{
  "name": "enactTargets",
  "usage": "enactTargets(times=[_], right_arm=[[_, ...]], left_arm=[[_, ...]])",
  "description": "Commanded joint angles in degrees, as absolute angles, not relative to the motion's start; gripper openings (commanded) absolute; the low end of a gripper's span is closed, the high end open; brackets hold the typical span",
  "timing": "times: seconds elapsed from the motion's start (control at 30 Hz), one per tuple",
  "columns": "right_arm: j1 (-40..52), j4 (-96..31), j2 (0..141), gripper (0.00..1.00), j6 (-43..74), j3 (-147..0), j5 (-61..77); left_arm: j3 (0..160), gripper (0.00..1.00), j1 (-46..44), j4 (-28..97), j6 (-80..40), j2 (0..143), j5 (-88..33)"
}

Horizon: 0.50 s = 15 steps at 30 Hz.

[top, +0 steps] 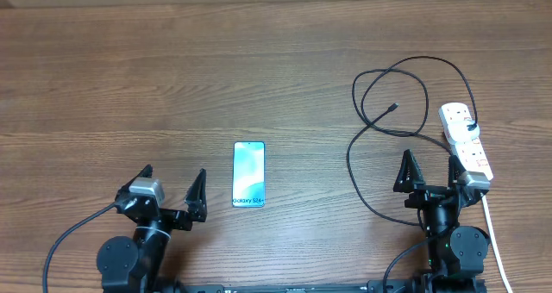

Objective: Plug charger to phone and switch on socket
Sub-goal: 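Move the left gripper over the phone and lower onto it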

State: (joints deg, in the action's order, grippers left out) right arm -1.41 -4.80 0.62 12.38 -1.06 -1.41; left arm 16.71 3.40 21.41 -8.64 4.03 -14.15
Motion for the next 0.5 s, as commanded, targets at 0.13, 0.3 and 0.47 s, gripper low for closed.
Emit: enactTargets(times=[0.13, 0.3, 0.47], right_arm=[[-1.34, -4.67, 0.16, 1.0, 12.14, -0.45, -1.17], [-1.34, -4.67, 0.16, 1.0, 12.14, -0.45, -1.17], [-1.34, -4.67, 0.16, 1.0, 12.14, -0.45, -1.17]], left_arm=[[28.73, 1.0, 3.29, 26.94, -9.89, 17.04, -15.59], [37.26, 1.0, 3.29, 31.59, -9.91, 28.18, -17.61], [47.33, 1.0, 2.48, 38.74, -11.84, 39.59, -17.87]])
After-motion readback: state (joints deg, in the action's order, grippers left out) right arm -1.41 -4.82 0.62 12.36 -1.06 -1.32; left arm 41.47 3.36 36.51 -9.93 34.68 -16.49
